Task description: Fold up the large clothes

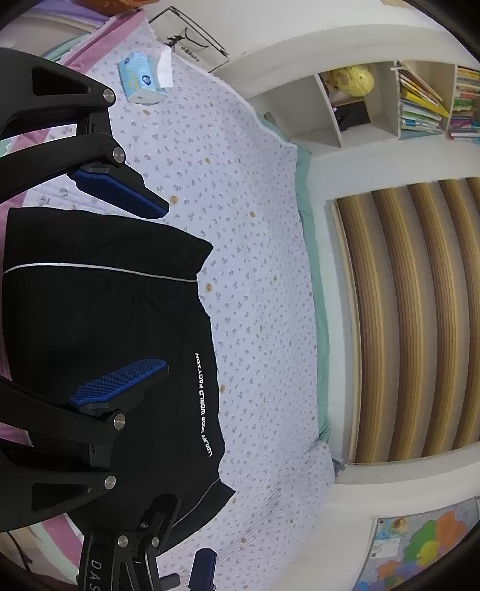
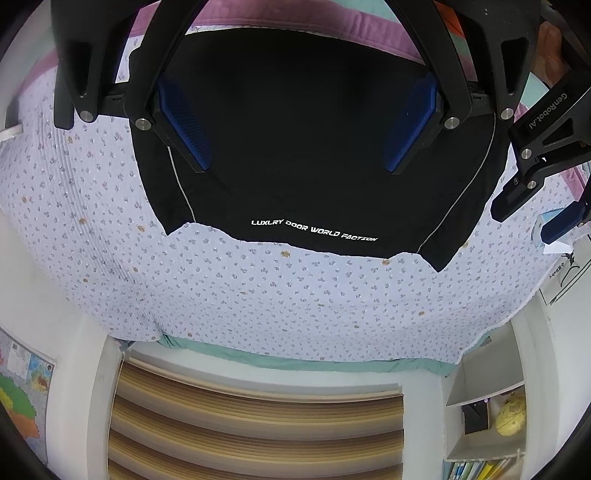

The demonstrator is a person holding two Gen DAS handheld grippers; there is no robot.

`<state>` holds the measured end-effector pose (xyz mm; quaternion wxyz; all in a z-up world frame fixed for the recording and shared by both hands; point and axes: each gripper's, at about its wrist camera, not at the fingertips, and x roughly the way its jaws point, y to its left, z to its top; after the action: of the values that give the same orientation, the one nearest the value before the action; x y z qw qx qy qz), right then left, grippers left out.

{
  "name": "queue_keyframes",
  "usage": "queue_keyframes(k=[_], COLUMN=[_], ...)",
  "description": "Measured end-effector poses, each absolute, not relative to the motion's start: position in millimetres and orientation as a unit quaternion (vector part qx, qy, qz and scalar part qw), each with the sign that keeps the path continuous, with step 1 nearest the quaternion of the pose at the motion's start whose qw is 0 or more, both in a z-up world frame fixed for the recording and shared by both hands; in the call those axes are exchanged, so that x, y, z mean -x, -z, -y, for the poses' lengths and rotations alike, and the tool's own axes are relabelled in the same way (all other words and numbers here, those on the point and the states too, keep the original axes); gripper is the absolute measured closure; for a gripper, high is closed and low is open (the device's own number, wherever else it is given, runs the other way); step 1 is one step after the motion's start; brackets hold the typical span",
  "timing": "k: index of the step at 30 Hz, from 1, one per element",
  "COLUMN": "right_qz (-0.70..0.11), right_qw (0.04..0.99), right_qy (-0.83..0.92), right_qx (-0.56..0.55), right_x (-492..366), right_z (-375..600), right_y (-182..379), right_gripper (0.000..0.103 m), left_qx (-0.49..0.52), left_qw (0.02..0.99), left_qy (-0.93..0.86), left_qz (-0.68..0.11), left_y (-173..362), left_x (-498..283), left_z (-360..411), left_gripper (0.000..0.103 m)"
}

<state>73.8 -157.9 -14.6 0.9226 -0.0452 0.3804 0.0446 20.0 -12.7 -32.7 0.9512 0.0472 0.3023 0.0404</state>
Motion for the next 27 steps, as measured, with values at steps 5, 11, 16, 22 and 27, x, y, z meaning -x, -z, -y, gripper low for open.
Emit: queue_keyframes(k=[5,11,16,22,27], right_qz=[-0.382,-0.386,-0.390,-0.390,-0.393], right_qw=[0.922,0.921,0.920,0.920,0.919], right_qy=[-0.046,-0.044,-0.044,-0.043,-0.043], right_qx=[0.044,0.037,0.027,0.023,0.020], right_x=[-74,-73,-72,-73,-74], right_z=[160,163,169,174,178], right_y=[16,19,21,21,22], right_gripper=[0.007,0.007,0.007,0.007,0.007], left_qx=[-0.053,-0.050,-0.046,-0.054,-0.049], left_qw=[0.950,0.945,0.941,0.939,0.933], left_qy=[-0.038,-0.035,-0.031,-0.027,-0.022], left_qz=[-0.307,-0.321,-0.333,-0.338,-0.356], left_y=[34,36,40,42,48], left_x=[-21,-25,-28,-28,-34], left_z=[16,19,19,24,22], left_gripper=[0.024,0.024,0.024,0.024,0.024])
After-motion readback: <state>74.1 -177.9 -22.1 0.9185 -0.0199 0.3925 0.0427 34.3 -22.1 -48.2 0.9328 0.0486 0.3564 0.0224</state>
